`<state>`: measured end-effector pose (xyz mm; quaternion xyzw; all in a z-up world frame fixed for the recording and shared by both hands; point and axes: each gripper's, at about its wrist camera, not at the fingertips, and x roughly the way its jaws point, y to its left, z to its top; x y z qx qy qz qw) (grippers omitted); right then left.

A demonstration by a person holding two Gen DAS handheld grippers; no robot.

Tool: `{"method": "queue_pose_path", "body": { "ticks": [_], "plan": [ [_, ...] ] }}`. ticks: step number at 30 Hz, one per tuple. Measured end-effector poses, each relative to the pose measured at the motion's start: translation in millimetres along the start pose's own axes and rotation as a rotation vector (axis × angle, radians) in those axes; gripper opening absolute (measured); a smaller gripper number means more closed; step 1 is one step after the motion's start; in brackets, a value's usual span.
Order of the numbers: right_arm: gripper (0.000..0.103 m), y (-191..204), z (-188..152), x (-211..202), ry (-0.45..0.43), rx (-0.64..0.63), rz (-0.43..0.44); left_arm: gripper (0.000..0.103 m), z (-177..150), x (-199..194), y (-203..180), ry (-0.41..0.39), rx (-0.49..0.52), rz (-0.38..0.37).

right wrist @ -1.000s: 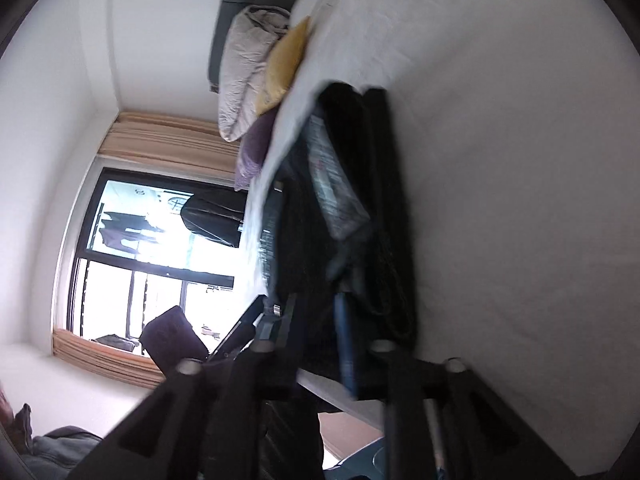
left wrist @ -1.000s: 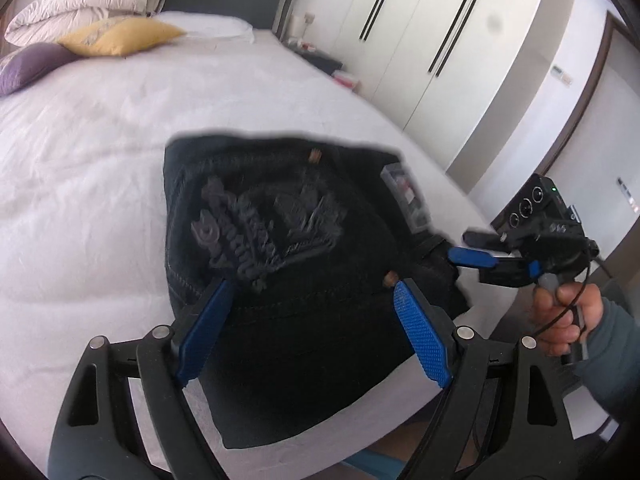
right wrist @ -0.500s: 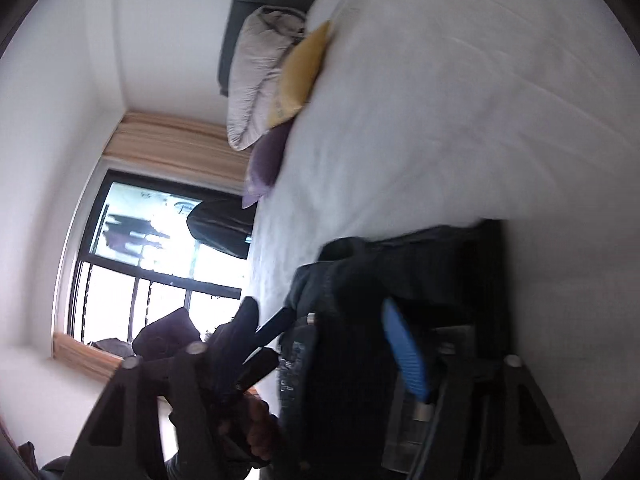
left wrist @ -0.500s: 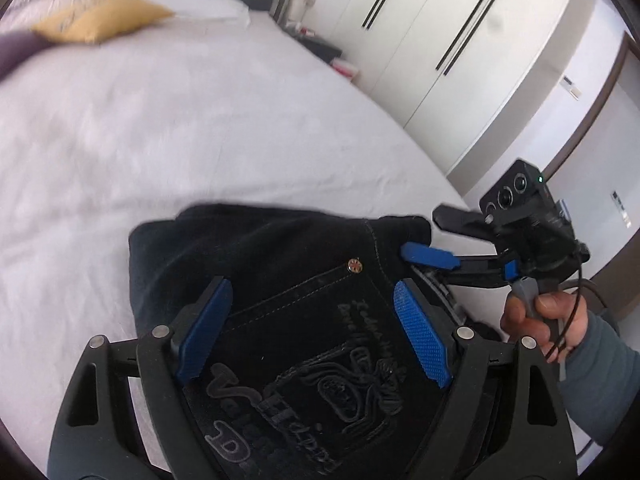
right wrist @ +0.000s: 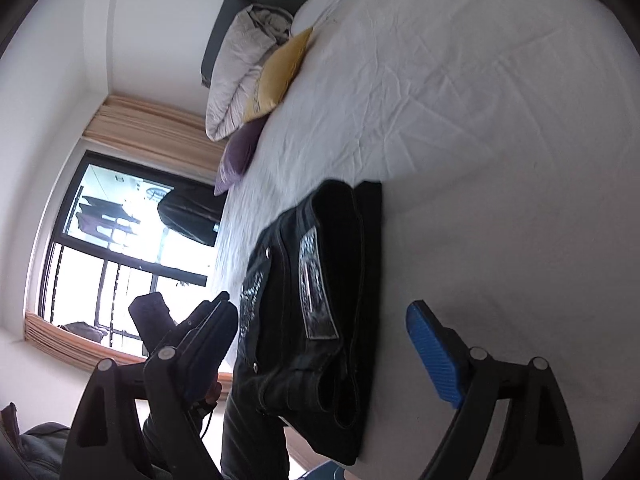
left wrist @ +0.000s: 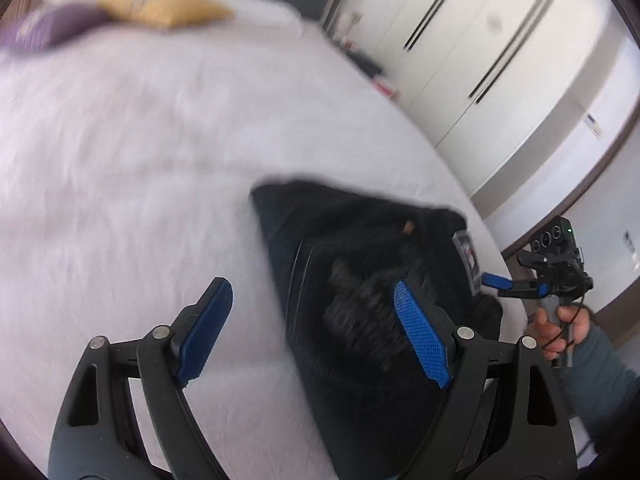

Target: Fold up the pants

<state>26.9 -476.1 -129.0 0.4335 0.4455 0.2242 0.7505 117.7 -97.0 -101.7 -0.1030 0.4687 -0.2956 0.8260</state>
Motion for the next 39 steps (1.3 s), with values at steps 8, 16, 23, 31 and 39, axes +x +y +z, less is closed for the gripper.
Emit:
{"method": "queue_pose_path", "body": {
  "ticks": [8,16,23,31,39],
  "plan": [
    [0.089,1,5,39,0.086,-0.021,-0.008,0.082,-20,36,12,0.123,-0.072,-0.037],
    [0.094,5,20,63,0.157,0.012,-0.020,0.077,-8,53,7,0.179,-0.062,-0.104],
    [0.079,33,13,86,0.189,-0.106,-0.150,0.056,-5,59,-16,0.192,0.000,-0.063],
    [0.024,64,7,75,0.117,-0.243,-0.287,0.022,2,46,-27,0.147,0.024,-0.041],
    [0.021,119,29,57,0.008,-0.376,-0.253,0.020,52,6,-40,0.011,0.097,0.009]
  ]
}}
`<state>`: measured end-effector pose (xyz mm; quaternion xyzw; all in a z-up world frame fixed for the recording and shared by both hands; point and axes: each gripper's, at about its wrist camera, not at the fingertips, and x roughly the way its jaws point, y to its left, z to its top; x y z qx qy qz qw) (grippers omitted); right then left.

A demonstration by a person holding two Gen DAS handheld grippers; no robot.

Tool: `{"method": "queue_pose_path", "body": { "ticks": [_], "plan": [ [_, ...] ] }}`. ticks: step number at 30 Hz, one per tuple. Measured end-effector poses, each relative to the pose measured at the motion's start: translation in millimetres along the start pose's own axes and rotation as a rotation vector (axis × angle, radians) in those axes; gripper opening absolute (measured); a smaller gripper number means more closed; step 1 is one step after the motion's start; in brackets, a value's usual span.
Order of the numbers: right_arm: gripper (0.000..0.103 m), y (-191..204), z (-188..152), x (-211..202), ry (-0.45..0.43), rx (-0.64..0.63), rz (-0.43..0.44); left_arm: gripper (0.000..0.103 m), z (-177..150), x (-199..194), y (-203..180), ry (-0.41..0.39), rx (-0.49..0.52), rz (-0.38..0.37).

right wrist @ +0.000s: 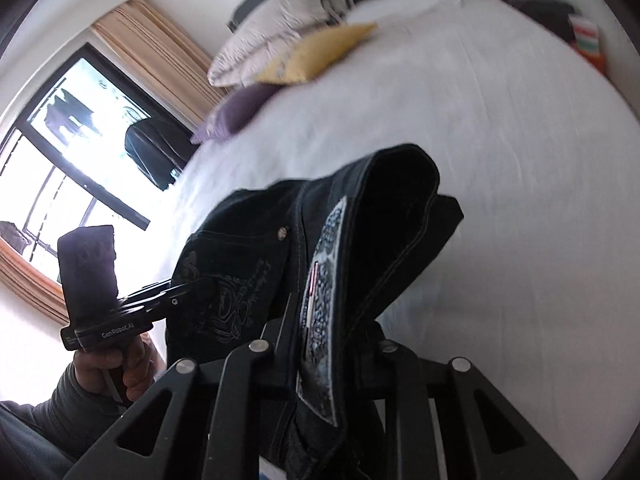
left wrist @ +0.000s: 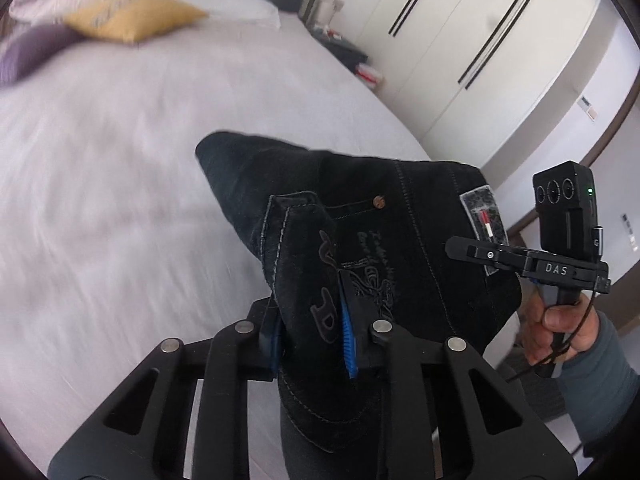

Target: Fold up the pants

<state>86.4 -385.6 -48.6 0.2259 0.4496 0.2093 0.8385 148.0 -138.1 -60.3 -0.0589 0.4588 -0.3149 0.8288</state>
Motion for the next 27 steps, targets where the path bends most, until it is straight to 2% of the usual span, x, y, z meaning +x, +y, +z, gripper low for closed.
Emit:
{"method": "queue_pose_path", "body": {
  "ticks": [4,9,10,11,12,13,14,16,18,21,23,25,27],
  "plan": [
    [0.021,-7,28,7,-0.033,0.007,-0.006,0.021,26,13,14,0.001,0.003,0.038],
    [0.023,-29,47,45,-0.002,0.044,-0.053,0.024,29,58,38,0.064,-0.021,0.107],
    [0.027,-34,49,56,0.012,0.057,-0.066,0.028,27,71,39,0.080,-0.030,0.123],
    [0.038,-44,48,65,0.030,0.079,-0.091,0.030,25,78,43,0.088,-0.039,0.137],
    [0.052,-56,45,74,0.049,0.108,-0.139,0.036,23,84,46,0.086,-0.054,0.145],
    [0.055,-66,41,79,0.066,0.138,-0.174,0.042,21,85,49,0.079,-0.069,0.143],
    [0.055,-70,37,78,0.061,0.159,-0.167,0.046,20,83,50,0.070,-0.077,0.152],
    [0.061,-70,29,66,0.026,0.171,-0.150,0.066,18,73,48,0.044,-0.064,0.184],
    [0.070,-63,22,47,-0.010,0.147,-0.173,0.078,17,51,42,-0.018,-0.053,0.218],
    [0.074,-45,11,7,-0.095,0.095,-0.195,0.103,12,15,27,-0.111,-0.015,0.270],
    [0.074,-25,6,-22,-0.172,0.045,-0.238,0.103,8,-17,9,-0.185,0.024,0.323],
    [0.080,7,5,-57,-0.294,-0.024,-0.285,0.103,2,-49,-12,-0.267,0.058,0.390],
    [0.103,41,-2,-97,-0.437,-0.094,-0.314,0.103,0,-83,-40,-0.367,0.112,0.473]
  ]
}}
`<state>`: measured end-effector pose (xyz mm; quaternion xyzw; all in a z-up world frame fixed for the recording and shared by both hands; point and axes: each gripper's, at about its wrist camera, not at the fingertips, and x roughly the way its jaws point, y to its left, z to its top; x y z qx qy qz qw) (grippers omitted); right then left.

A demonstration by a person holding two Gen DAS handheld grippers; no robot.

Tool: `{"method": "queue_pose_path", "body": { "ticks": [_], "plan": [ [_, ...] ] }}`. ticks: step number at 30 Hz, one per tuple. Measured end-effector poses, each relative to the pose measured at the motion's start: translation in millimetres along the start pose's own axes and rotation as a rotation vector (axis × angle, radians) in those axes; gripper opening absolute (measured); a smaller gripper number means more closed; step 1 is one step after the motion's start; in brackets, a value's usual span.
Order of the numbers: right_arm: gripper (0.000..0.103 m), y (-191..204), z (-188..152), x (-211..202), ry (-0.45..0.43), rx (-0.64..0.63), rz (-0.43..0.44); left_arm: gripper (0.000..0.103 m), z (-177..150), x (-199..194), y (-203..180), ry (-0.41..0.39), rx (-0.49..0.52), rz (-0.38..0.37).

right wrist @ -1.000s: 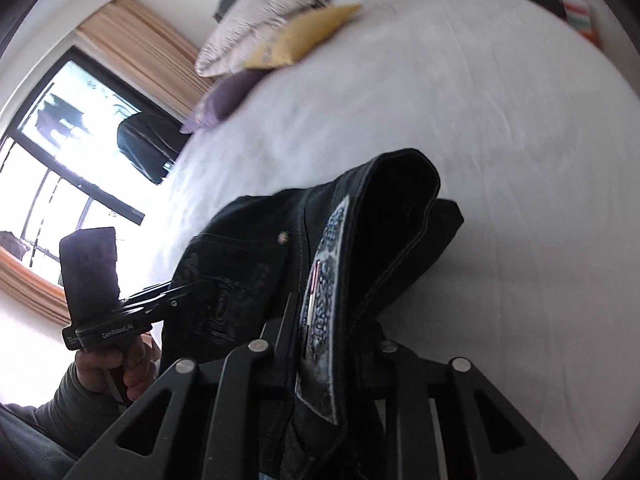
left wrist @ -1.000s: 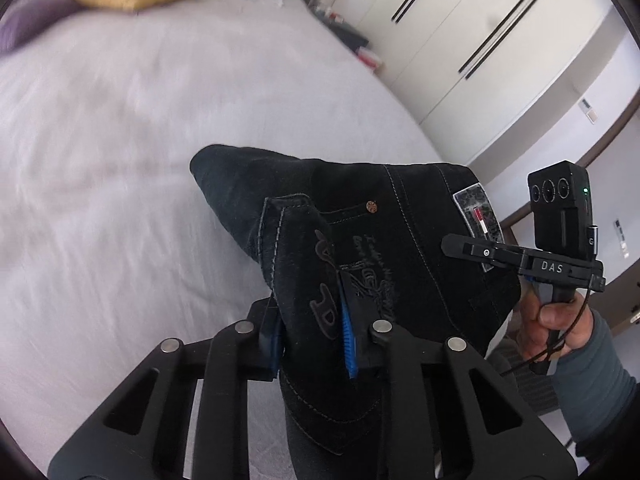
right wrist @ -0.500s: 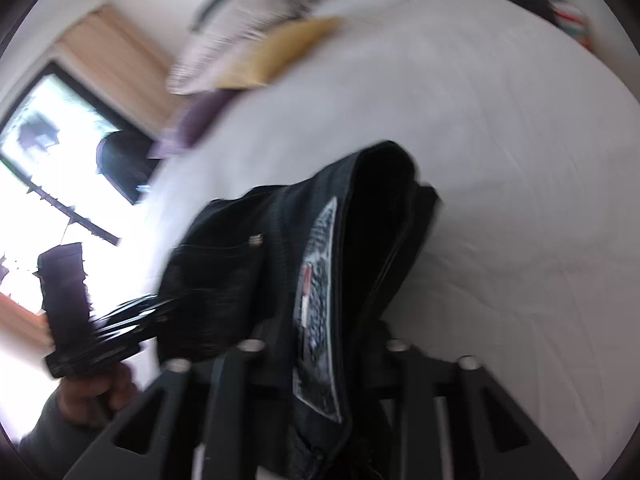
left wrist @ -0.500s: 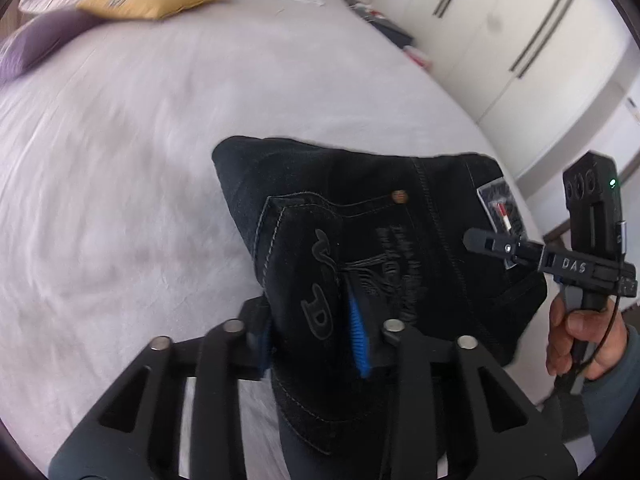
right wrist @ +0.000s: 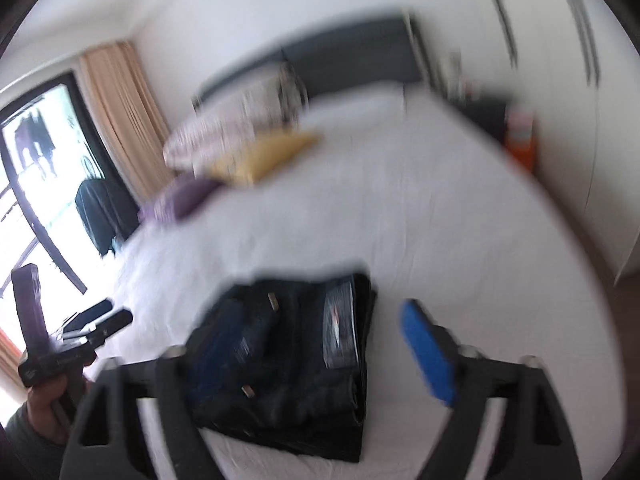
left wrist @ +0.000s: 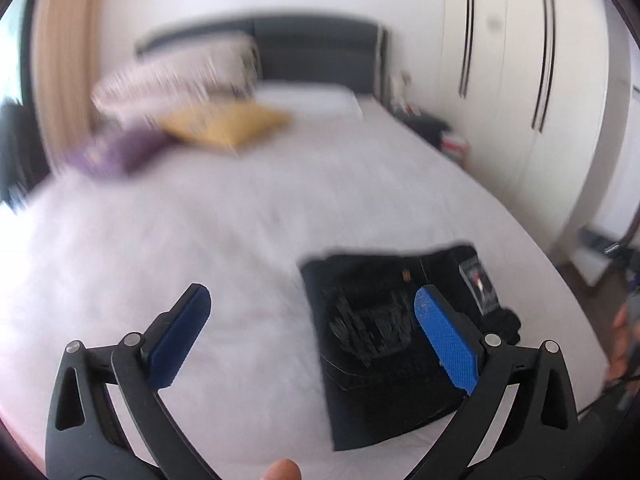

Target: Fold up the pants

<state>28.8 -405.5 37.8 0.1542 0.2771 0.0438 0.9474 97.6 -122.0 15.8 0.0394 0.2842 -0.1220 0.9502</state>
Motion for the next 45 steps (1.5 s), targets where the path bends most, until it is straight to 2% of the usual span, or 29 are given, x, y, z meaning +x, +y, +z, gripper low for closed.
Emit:
{"method": "queue_pose_path", "body": {
  "ticks": [2,3,5,8,11,14,15,18,21,31,37,45],
  "plan": [
    [0.103,22,10,-43,-0.140,-0.049,0.007,0.103,8,-38,-8,-0.094,0.051,0.047],
    [0.103,31,13,-57,-0.183,-0.073,0.012,0.103,11,-62,-13,-0.156,0.080,0.079],
    [0.103,51,19,-83,-0.249,-0.131,0.005,0.103,13,-98,-21,-0.207,0.084,0.120],
    [0.103,78,19,-120,-0.321,-0.191,-0.059,0.103,15,-139,-23,-0.204,0.021,0.137],
    [0.103,95,18,-152,-0.365,-0.202,-0.074,0.103,12,-162,-25,-0.143,-0.008,0.165],
    [0.103,99,17,-169,-0.297,-0.187,-0.081,0.103,7,-175,-20,-0.058,-0.085,0.104],
    [0.103,101,16,-171,-0.256,-0.170,-0.093,0.103,3,-179,-20,-0.008,-0.115,0.090],
    [0.103,98,10,-174,-0.170,-0.103,-0.075,0.103,-9,-180,-25,0.052,-0.131,0.095],
    [0.103,99,-2,-178,-0.145,-0.070,-0.074,0.103,-23,-171,-31,0.118,-0.134,0.109],
    [0.103,119,-36,-151,0.005,-0.085,-0.227,0.103,-54,-132,-47,0.201,-0.111,0.099],
    [0.103,117,-52,-124,0.118,-0.051,-0.228,0.103,-70,-114,-44,0.257,-0.120,0.110],
    [0.103,125,-65,-115,0.164,-0.065,-0.225,0.103,-80,-95,-38,0.294,-0.128,0.110]
  ]
}}
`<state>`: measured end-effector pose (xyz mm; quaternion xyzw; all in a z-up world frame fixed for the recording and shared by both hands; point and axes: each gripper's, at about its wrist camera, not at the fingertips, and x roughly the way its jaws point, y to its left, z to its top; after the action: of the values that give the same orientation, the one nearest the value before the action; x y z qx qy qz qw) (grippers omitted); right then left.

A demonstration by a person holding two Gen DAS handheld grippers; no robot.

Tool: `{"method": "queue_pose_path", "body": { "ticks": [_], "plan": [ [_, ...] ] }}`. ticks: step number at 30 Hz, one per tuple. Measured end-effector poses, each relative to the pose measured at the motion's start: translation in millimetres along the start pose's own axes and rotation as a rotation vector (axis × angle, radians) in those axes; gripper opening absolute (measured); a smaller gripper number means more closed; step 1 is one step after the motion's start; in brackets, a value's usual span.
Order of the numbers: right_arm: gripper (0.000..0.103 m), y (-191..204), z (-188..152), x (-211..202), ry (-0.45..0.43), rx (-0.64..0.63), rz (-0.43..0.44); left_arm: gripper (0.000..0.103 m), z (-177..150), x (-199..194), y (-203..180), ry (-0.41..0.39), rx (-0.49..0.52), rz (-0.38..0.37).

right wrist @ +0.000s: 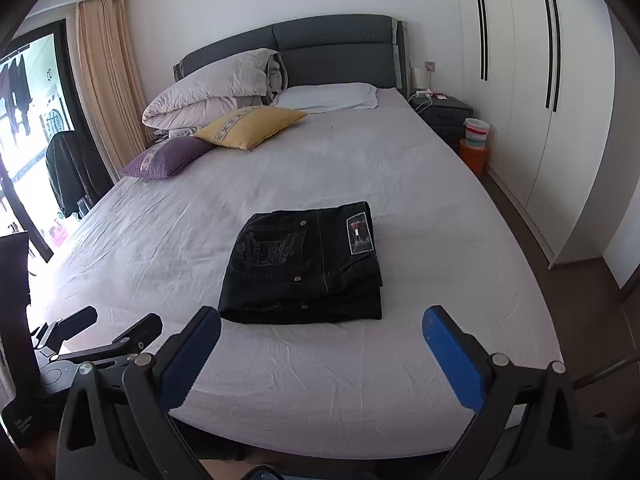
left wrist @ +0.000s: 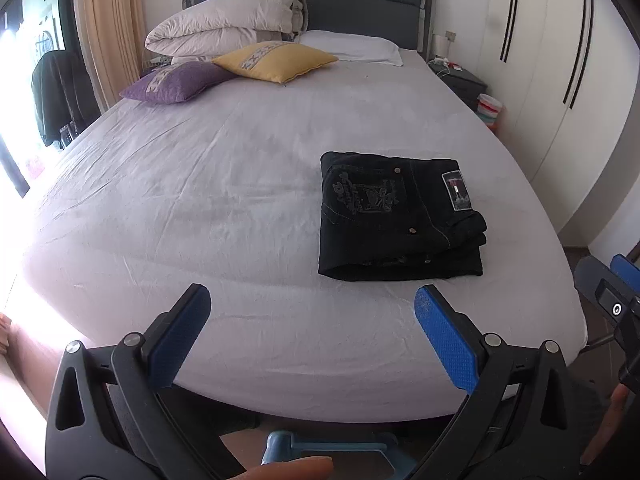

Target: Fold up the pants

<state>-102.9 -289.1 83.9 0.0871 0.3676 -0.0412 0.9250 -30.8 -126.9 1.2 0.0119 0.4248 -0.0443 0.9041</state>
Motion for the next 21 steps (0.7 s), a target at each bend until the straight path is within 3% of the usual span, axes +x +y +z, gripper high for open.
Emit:
{"method": "queue_pose_path", "body": {
  "ticks": [21],
  "plan": [
    [0.103,-6,-3,7,0.040,0.013,-0.004,0.103,-4,13,-2,0.029,0.009,-0.003]
  ]
}}
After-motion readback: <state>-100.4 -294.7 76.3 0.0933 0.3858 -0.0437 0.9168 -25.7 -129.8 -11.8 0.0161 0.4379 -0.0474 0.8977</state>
